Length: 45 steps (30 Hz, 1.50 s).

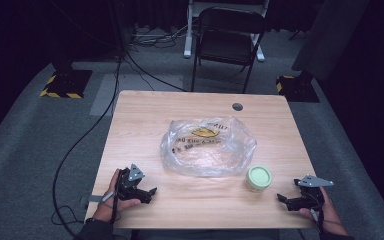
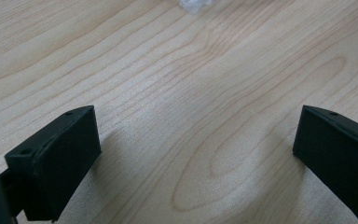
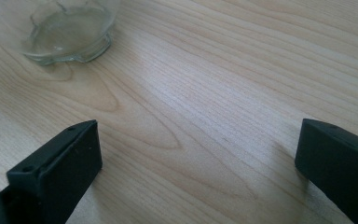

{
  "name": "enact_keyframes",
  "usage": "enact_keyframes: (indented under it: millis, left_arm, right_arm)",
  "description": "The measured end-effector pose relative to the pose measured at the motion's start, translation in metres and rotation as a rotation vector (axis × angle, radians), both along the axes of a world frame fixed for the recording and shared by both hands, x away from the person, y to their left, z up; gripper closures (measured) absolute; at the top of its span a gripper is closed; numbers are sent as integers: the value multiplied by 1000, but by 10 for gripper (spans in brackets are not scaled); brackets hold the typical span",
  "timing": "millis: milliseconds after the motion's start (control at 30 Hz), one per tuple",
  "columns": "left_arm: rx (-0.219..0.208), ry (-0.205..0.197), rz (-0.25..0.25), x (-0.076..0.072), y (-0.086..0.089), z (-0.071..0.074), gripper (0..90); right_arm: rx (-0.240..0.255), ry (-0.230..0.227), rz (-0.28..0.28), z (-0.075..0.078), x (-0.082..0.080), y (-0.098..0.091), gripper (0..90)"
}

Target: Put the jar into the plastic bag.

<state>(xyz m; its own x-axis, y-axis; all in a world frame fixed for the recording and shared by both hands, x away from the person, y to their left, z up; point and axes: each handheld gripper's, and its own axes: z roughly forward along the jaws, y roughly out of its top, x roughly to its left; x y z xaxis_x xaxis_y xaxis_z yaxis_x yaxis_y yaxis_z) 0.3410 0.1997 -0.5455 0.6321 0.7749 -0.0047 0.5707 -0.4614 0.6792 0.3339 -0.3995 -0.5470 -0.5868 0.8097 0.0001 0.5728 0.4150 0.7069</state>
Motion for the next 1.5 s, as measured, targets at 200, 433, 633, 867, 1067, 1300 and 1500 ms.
enact_keyframes:
  millis: [200,433,633,867,1067,1300,1500]
  left_arm:
    - [0,1,0,0,0,0,4]
    - [0,1,-1,0,0,0,4]
    - [0,1,-2,0,0,0,4]
    - [0,1,-2,0,0,0,3]
    - [0,1,-1,0,0,0,3]
    - [0,1,-3,0,0,0,3]
    - [0,1,-3,0,0,0,3]
  right_arm:
    - [0,0,-2,0,-1,0,4]
    - [-39,37,-14,5,-1,3,7]
    - [-45,42,2,17,-4,13,28]
    - [-37,22,50,33,-9,28,29]
    - [-41,13,74,39,-10,38,30]
    - [-43,6,114,44,-10,48,31]
    - [-48,4,135,48,-8,57,32]
